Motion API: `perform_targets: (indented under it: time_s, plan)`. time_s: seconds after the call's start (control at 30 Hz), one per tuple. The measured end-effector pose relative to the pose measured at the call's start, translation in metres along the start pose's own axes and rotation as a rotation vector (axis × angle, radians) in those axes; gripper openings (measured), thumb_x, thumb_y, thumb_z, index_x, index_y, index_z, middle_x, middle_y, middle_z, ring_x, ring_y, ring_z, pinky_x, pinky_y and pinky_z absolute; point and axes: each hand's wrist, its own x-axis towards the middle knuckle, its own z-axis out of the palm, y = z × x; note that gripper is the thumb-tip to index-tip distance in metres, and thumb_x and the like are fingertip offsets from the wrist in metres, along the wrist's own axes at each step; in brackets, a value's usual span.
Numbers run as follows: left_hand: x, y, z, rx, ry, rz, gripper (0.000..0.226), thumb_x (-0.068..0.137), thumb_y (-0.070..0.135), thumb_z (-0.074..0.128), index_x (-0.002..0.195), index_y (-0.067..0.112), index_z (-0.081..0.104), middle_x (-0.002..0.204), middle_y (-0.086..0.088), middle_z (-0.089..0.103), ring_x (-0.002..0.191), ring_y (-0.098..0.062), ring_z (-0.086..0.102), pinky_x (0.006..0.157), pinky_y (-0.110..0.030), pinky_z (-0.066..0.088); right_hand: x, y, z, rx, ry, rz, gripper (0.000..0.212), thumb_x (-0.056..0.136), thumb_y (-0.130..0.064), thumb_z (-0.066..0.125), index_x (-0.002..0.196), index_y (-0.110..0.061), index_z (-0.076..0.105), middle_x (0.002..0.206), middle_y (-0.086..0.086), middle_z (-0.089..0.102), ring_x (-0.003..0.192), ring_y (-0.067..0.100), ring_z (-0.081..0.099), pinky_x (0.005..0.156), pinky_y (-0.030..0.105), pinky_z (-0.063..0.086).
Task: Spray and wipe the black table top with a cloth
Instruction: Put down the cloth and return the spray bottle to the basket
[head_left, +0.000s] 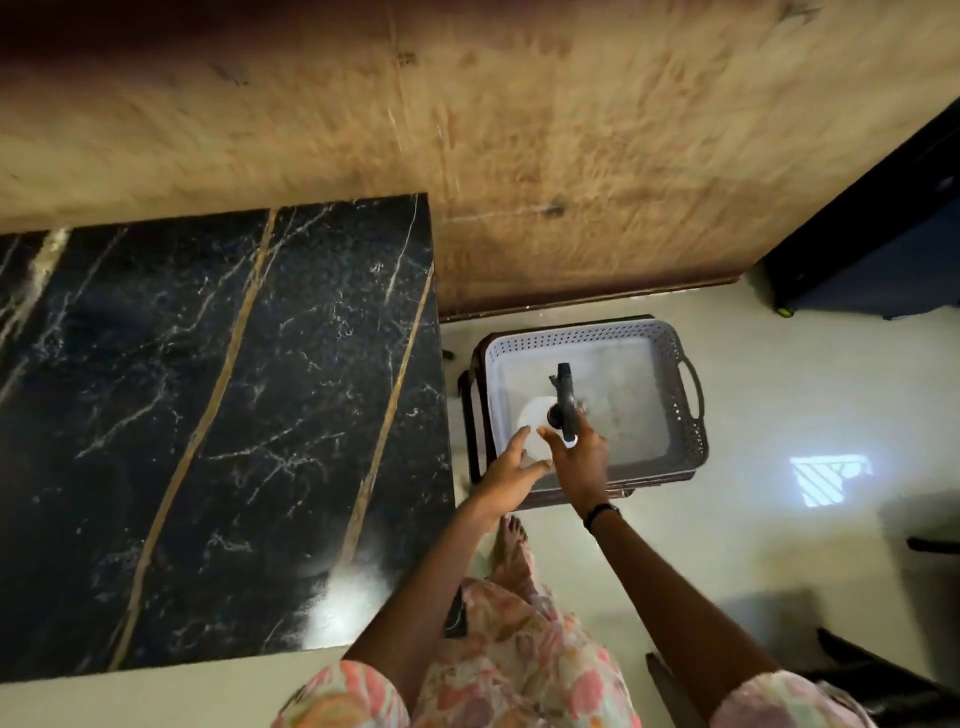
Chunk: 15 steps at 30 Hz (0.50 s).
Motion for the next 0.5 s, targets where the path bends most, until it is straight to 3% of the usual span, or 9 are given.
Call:
perform_targets:
  time_s: [0.2,0.37,0.43,0.5]
  plan:
    - [0.027,-0.001,0.002,0.049,0.033,-0.046,0.06,0.097,0.011,0.04,0.15,0.023,0.012,0.157,-0.011,0.021,0.143,-0.024,0.025,0.111,-0.035,0.028,0.029,0.017,0.032,-0.026,-0.022,-0.026,0.036,0.083,-0.013,0.072,0.115,-0.001,0.061,0.107,0.016,0.068,0.089,0.029,0.067,0.074,0.021,0.044]
    - [0.043,-0.006,-0.001,0.142,0.036,-0.072,0.06,0.098,0.013,0.039,0.15,0.023,0.011,0.157,-0.012,0.021,0.139,-0.029,0.034,0.102,-0.035,0.035,0.042,0.033,0.049,-0.045,-0.023,-0.035,0.039,0.081,-0.007,0.073,0.118,-0.002,0.061,0.114,0.02,0.067,0.091,0.033,0.068,0.078,0.031,0.052]
    - [0.049,-0.009,-0.003,0.18,0.041,-0.071,0.059,0.098,0.014,0.039,0.15,0.025,0.012,0.156,-0.012,0.024,0.114,-0.019,0.054,0.086,-0.028,0.042,0.043,0.037,0.05,-0.044,-0.024,-0.032,0.04,0.08,-0.01,0.075,0.117,-0.003,0.062,0.113,0.018,0.068,0.091,0.03,0.068,0.077,0.028,0.05]
    - [0.054,-0.01,-0.006,0.194,0.051,-0.063,0.059,0.098,0.015,0.038,0.15,0.026,0.013,0.152,-0.014,0.031,0.076,0.001,0.045,0.066,-0.018,0.036,0.045,0.04,0.049,-0.048,-0.047,-0.038,0.039,0.08,-0.015,0.075,0.116,-0.005,0.062,0.112,0.014,0.068,0.091,0.028,0.068,0.078,0.027,0.051]
